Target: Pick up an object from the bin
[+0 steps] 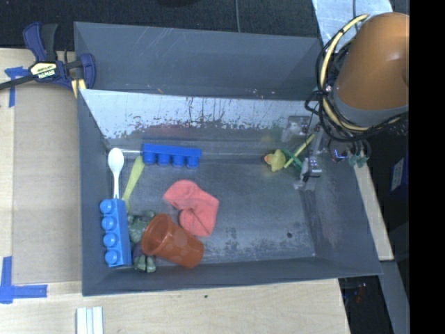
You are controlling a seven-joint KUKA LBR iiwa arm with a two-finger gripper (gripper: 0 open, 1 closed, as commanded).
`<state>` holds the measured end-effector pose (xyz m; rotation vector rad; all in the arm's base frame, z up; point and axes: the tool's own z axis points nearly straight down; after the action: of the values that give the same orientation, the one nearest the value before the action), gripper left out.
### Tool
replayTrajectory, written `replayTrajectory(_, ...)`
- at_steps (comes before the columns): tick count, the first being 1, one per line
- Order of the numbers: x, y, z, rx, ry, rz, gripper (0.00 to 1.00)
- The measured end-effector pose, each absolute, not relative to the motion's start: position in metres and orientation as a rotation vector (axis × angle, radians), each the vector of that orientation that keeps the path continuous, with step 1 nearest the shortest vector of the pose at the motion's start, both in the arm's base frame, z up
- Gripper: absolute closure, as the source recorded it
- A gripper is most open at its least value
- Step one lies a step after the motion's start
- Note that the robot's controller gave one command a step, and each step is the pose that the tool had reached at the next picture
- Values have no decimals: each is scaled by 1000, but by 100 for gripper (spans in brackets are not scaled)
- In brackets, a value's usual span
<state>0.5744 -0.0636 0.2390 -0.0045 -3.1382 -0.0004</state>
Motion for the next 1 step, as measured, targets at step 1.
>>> replayTrajectory(1, 576, -63, 243, -2, -3146, 1, 0)
